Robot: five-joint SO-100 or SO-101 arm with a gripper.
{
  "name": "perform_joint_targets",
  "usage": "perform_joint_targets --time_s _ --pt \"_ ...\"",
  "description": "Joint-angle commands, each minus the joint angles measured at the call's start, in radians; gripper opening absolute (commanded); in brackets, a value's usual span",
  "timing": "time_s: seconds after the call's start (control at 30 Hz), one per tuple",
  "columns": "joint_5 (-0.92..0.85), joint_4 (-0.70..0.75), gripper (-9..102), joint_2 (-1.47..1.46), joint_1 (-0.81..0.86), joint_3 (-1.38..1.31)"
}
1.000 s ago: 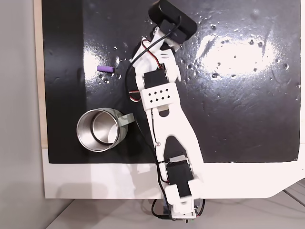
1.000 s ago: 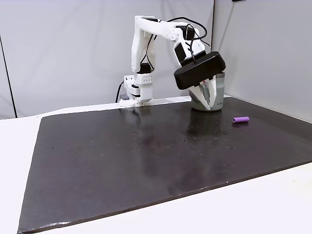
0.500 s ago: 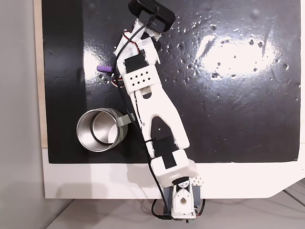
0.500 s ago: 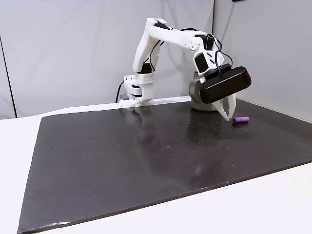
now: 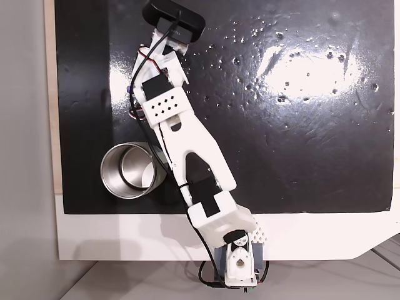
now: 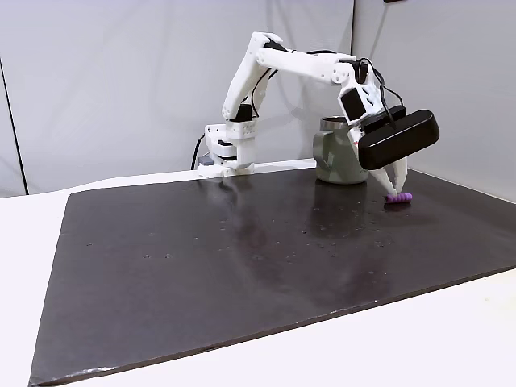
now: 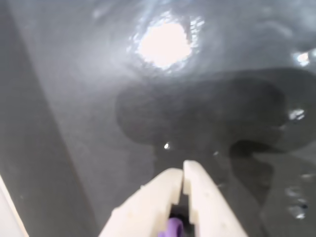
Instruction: Grasp a pengrip and put it in the cup.
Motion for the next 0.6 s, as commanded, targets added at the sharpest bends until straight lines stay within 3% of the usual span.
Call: perform_joint_targets --time_s 0.0,0.27,0.57 --pt "-0.008 0.035 0 0.012 -0.035 -0.100" --pt "-0.069 0.126 0 0.020 -0.101 -0.135" --pt "-0.284 0.219 0 0.095 -0.147 -0.126"
